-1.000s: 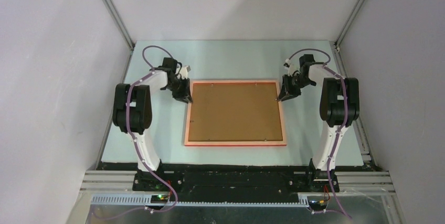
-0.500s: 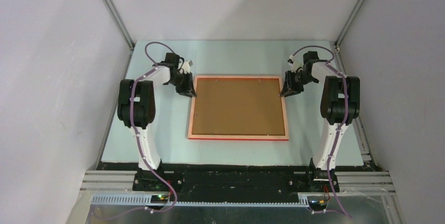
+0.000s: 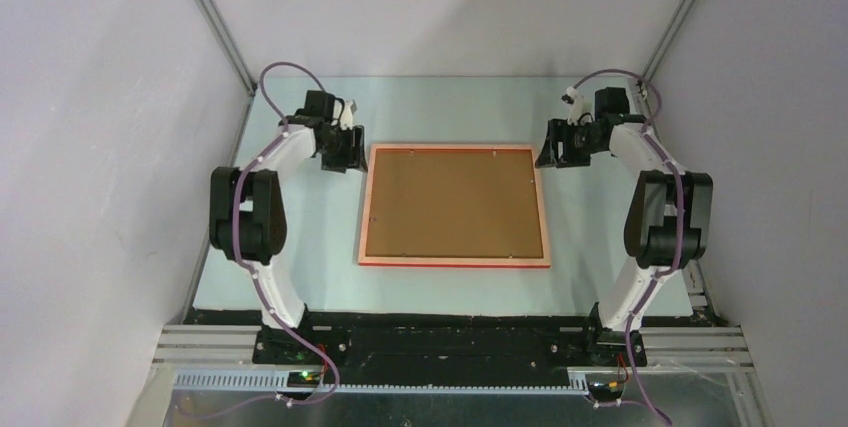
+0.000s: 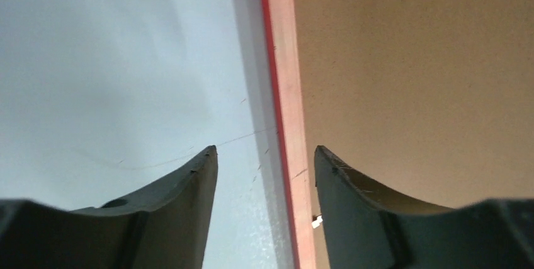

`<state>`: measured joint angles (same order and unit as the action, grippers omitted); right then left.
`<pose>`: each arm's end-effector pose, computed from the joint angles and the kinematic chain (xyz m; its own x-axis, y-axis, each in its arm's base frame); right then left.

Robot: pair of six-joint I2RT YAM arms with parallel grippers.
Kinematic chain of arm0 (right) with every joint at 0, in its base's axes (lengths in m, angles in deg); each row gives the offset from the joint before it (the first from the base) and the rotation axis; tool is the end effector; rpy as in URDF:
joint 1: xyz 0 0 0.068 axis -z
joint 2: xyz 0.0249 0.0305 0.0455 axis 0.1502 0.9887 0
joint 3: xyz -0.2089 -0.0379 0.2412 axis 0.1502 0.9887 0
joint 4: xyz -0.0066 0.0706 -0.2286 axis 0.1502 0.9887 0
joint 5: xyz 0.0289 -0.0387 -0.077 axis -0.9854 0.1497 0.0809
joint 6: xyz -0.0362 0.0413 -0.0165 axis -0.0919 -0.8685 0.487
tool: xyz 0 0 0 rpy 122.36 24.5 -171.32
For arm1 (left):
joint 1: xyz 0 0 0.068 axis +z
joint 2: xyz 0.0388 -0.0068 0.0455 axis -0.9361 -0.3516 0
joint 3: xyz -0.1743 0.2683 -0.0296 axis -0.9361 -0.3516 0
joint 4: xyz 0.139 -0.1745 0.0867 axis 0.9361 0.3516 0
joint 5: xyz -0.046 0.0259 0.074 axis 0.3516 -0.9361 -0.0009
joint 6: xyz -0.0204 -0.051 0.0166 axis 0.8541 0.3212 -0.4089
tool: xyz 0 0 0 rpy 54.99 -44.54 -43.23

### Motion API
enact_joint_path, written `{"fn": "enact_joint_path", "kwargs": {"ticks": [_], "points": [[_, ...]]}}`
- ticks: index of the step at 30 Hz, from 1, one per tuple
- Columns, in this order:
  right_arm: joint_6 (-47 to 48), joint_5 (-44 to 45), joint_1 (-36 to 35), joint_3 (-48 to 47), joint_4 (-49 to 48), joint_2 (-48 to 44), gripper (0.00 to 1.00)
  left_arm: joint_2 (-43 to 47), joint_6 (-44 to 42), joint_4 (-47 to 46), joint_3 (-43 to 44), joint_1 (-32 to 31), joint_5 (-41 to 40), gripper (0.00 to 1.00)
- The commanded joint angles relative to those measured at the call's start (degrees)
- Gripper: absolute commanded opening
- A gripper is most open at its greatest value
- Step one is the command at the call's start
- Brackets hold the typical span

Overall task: Put the photo into the frame
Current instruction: Move the photo frame to the center of the board, then turn over the photo frame at the center of the board.

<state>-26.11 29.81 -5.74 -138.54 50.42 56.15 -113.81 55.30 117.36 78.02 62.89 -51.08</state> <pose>0.3833 0.0014 0.2708 -0.8543 -0.0697 -0.5151 -0.3073 0.8669 0.3924 0.3892 -0.0550 0.2564 -0.9030 0.0182 -0.4293 0.1457 0.9528 -0.2662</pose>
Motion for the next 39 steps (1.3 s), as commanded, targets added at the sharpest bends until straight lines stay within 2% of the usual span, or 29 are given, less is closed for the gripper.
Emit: {"fn": "enact_joint_path", "kwargs": {"ticks": [1,7,8,10,20,28,39], "points": [[0.66,0.40,-0.52,2.69,-3.53,-7.81,0.69,7.96,-3.20,-1.88,-1.88,-0.18,-9.20,0.65],[4.19,7.06,-4.59,7.93,-5.55,-19.62,0.84,17.26,-4.91,-5.46,-6.85,-0.27,-14.56,0.78],[4.56,7.88,-6.05,8.72,-5.94,-20.81,0.93,18.95,-4.92,-5.77,-7.62,-0.25,-14.59,0.79],[5.52,10.23,-8.33,10.94,-6.90,-23.94,0.99,20.58,-4.93,-6.20,-8.11,-0.26,-14.54,0.81],[10.37,21.49,-22.01,21.44,-9.60,-36.68,0.99,28.40,-7.59,-8.67,-14.14,-0.42,-13.71,0.95],[15.01,24.30,-25.70,26.71,-11.04,-45.42,1.00,38.81,-11.38,-12.55,-21.38,-1.70,-13.16,1.00],[11.92,30.65,-26.77,29.90,-12.12,-48.25,0.99,50.25,-15.28,-19.95,-29.71,-4.42,-14.60,1.00]]}}
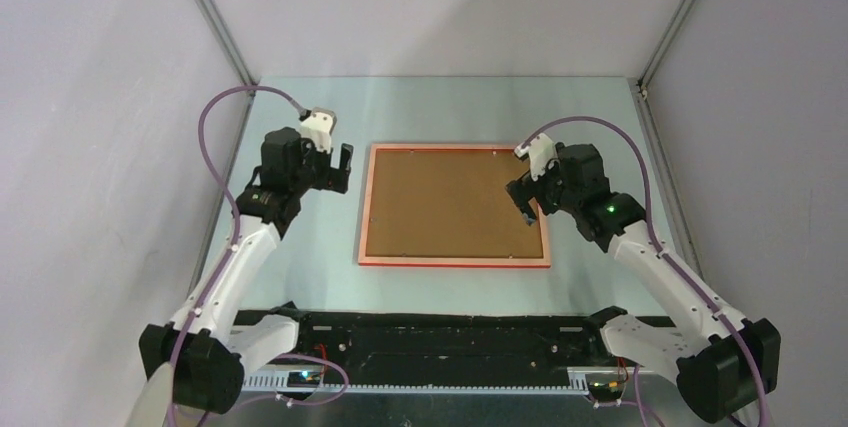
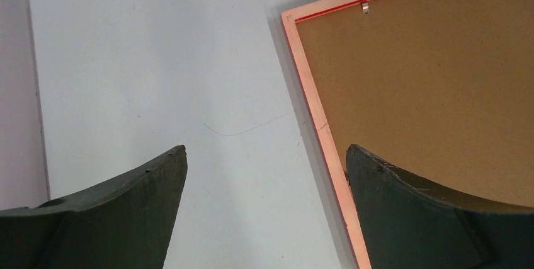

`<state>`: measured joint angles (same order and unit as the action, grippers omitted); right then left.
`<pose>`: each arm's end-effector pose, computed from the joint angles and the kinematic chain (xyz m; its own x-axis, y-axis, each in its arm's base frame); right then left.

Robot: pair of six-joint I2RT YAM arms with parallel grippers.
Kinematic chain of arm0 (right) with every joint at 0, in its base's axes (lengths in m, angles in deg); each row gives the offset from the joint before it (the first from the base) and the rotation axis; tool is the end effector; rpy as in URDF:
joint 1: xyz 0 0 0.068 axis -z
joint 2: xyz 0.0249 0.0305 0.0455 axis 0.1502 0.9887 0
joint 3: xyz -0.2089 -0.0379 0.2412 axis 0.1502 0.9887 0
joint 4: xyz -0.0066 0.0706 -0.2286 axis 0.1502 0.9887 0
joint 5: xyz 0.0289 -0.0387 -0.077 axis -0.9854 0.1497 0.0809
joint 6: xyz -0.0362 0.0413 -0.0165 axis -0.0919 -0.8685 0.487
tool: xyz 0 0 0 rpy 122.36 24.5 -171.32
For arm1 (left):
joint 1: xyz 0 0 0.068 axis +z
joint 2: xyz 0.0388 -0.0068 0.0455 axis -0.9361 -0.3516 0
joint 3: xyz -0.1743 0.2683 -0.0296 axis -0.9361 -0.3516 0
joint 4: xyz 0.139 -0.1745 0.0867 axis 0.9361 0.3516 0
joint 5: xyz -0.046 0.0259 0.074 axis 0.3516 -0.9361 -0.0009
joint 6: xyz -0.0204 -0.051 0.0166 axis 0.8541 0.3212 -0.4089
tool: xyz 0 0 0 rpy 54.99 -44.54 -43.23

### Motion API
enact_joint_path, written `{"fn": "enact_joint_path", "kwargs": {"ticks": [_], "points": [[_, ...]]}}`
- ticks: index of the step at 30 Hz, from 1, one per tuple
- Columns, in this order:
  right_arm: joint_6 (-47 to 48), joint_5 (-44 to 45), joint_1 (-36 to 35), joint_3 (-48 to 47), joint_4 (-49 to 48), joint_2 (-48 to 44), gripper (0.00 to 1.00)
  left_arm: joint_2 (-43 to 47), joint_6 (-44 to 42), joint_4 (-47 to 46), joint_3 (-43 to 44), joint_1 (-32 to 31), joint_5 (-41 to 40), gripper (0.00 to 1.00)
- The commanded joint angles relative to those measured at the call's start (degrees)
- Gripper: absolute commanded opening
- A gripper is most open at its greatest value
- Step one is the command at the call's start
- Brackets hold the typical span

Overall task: Put the photo into the frame
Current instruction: Turn over the photo frame at the center of the board.

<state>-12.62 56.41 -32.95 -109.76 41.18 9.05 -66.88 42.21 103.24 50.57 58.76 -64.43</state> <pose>0.1638 0.0773 0.3431 -0.3216 -0.5382 -0.7791 -0.6240 0.7393 -0.2531 0.1941 -0.0376 0.3562 -0.4516 0.2278 -0.8626 0.2723 0.9559 0.1099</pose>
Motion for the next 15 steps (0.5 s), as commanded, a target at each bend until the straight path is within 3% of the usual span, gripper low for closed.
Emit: {"fn": "enact_joint_path", "kwargs": {"ticks": [1,5,15], "points": [[-2.37,3.23,0.87,1.20,-2.79,-1.20,0.99,4.05,-2.03,-6.31,-2.66,-0.26,-1.25,1.00],[-4.44,-1.68,3.43,1.42,-2.43,-1.06,0.99,5.07,-1.76,-8.58,-4.72,-0.29,-2.82,1.00],[1.17,-6.06,-4.05,1.38,4.48,3.14,0.99,5.66,-3.83,-7.32,-6.45,-0.89,5.77,1.00]]}}
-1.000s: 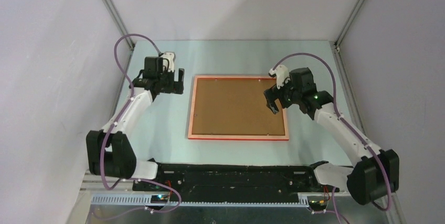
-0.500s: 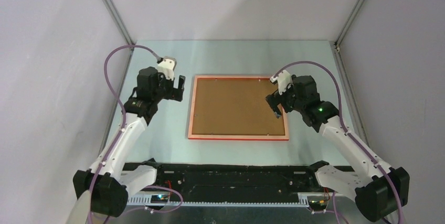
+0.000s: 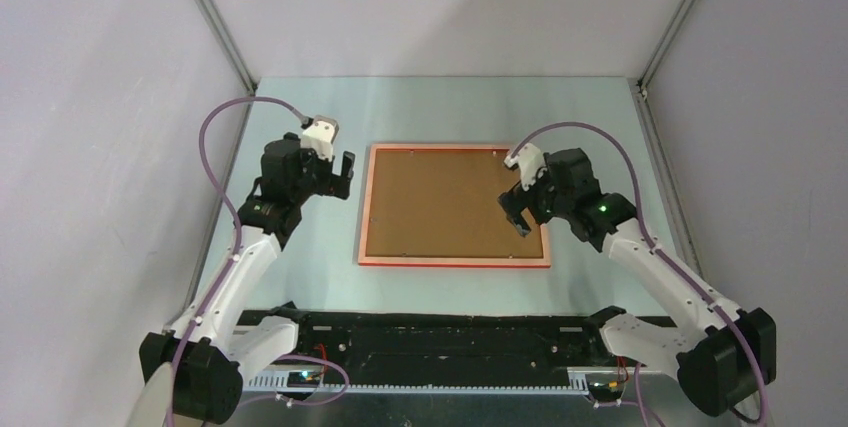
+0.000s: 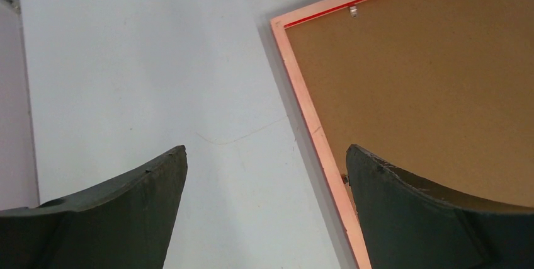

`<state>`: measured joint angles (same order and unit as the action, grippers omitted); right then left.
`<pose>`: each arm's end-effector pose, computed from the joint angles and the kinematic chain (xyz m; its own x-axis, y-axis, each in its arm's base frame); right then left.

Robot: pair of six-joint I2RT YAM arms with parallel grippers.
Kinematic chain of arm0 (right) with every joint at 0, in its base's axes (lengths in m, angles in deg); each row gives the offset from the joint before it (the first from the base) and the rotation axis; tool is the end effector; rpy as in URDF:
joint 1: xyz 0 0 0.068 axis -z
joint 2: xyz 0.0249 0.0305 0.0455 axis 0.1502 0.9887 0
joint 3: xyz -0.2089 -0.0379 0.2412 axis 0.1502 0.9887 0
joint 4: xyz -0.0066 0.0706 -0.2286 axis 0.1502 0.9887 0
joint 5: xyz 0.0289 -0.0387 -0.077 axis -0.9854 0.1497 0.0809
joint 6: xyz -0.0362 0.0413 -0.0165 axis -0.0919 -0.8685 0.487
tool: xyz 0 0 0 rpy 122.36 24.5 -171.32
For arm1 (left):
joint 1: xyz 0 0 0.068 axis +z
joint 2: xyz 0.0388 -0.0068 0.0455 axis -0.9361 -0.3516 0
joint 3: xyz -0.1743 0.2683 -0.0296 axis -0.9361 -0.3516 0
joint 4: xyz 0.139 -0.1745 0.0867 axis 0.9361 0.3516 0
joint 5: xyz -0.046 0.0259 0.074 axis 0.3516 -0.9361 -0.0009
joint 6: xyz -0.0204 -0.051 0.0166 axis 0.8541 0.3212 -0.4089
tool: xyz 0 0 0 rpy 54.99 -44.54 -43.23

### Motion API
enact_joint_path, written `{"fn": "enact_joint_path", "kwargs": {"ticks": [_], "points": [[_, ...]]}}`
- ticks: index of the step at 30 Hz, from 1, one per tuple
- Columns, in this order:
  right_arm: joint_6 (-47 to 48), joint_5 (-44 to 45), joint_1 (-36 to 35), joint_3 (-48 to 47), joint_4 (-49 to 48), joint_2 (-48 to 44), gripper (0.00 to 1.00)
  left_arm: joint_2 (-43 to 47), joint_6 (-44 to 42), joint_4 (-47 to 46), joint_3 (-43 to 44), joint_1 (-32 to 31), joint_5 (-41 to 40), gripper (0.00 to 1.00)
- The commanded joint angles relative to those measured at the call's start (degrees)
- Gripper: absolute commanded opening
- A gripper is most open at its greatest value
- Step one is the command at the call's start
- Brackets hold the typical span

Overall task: Put the photo into the frame
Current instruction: Turn over the photo frame at the center of the board.

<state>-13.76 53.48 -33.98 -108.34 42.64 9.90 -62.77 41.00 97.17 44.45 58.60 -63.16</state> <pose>0.1616 0.0821 0.3306 -0.3581 -0.5432 -0.7594 -0.6759 0.7119 -0.1906 0.1791 -0.0362 0.3439 -0.3809 0.2368 -0.8938 0.2945 0.9474 0.1255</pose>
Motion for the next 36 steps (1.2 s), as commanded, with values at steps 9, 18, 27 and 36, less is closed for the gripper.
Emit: {"fn": "enact_joint_path", "kwargs": {"ticks": [9,18,27,36], "points": [[5.51,-4.14,-15.02,-0.01,6.23,10.36,0.91,0.51,-7.65,5.25,-0.72,-2.77,6.37,1.00],[5.96,-4.24,-22.52,-4.41,8.37,20.33,0.83,0.99,-7.83,7.30,-0.95,-3.18,5.75,0.99],[5.88,0.85,-25.60,-8.08,7.99,28.26,0.76,1.85,-7.99,7.69,-1.80,-3.25,5.44,0.99],[5.81,3.10,-27.10,-8.09,6.93,30.97,0.69,1.01,-7.99,7.67,-2.24,-3.34,5.28,0.99]]}}
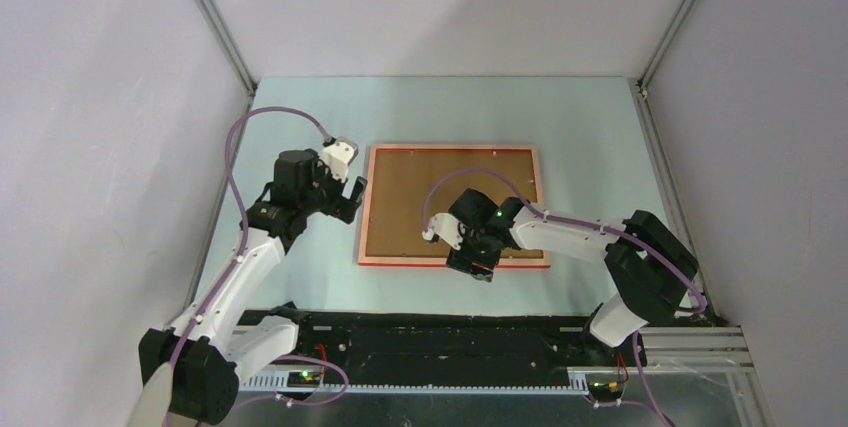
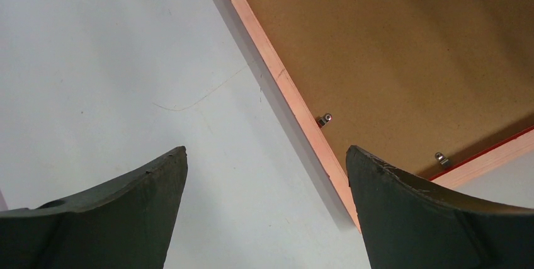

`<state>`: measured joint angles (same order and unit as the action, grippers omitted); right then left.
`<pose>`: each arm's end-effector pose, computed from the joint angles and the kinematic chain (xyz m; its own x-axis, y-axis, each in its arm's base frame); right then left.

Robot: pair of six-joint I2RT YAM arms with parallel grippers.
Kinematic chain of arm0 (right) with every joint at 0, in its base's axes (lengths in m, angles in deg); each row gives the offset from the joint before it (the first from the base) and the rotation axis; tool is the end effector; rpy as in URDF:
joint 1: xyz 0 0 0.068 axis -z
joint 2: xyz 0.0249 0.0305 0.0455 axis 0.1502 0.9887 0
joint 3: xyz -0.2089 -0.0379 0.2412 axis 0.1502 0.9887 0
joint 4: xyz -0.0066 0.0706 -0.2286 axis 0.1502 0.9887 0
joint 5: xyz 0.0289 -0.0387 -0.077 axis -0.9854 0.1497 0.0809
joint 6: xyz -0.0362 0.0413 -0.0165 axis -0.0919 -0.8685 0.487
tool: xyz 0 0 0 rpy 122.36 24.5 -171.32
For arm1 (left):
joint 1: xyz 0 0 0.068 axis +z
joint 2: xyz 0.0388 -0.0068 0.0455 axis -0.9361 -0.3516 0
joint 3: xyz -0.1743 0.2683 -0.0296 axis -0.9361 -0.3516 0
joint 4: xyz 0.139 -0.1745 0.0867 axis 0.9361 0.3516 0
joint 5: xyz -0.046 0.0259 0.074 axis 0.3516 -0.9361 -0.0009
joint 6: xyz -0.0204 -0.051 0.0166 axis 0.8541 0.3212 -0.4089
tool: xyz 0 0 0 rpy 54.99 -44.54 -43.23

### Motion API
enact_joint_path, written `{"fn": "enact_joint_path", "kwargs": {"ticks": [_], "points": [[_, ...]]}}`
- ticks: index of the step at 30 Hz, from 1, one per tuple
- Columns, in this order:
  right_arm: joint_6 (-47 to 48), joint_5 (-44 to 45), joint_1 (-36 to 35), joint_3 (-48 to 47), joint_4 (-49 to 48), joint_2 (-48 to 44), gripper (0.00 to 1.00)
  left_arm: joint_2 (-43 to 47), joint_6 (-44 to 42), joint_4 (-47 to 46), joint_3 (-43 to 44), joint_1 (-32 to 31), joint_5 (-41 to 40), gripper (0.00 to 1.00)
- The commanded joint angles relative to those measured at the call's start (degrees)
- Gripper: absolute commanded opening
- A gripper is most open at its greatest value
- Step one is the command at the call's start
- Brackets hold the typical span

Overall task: Put the photo into the frame
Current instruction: Turn over the photo frame at the center of the board.

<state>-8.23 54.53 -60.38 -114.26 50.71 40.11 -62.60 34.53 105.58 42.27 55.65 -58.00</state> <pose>0.1662 0.2177 0.2402 -0.1849 -0.9239 -0.3350 -0.9762 0.2119 -0.0458 0.1652 -0.0462 0.3177 -0.4557 0.3885 -0.8008 0.4851 0.8627 0.1425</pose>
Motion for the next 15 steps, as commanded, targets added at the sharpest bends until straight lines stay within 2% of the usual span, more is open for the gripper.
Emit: {"fn": "enact_joint_path", "kwargs": {"ticks": [1,15], "points": [[0.31,2.41,-0.96,-2.15,-1.27,0.88,0.68,0.78,-1.49,-0.77,0.00,-0.39,0.13,0.99],[0.00,4.27,-2.28,-2.19,-1.86,2.65,0.59,1.97,-1.39,-0.78,-0.70,-0.42,0.14,0.99]]}}
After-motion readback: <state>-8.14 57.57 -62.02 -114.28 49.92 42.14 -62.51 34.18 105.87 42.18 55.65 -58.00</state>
